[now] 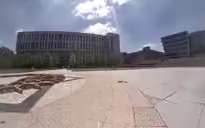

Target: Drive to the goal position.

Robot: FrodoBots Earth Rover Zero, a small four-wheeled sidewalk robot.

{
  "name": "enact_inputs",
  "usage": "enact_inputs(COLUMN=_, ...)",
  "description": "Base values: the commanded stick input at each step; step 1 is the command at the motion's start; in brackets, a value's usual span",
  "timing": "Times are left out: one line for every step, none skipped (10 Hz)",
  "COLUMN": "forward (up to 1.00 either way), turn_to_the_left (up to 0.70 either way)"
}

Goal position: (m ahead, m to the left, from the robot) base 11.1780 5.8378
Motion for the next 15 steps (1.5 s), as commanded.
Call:
enact_inputs(forward=0.50, turn_to_the_left=0.00)
enact_inputs(forward=0.50, turn_to_the_left=0.15)
enact_inputs(forward=0.50, turn_to_the_left=0.36)
enact_inputs(forward=0.50, turn_to_the_left=0.27)
enact_inputs(forward=0.50, turn_to_the_left=0.00)
enact_inputs(forward=0.50, turn_to_the_left=0.00)
enact_inputs(forward=0.50, turn_to_the_left=0.00)
enact_inputs(forward=0.50, turn_to_the_left=0.00)
enact_inputs(forward=0.50, turn_to_the_left=0.00)
enact_inputs(forward=0.50, turn_to_the_left=0.00)
enact_inputs(forward=0.50, turn_to_the_left=0.00)
enact_inputs(forward=0.50, turn_to_the_left=0.00)
enact_inputs(forward=0.50, turn_to_the_left=0.00)
enact_inputs(forward=0.50, turn_to_the_left=0.00)
enact_inputs(forward=0.50, turn_to_the_left=0.00)
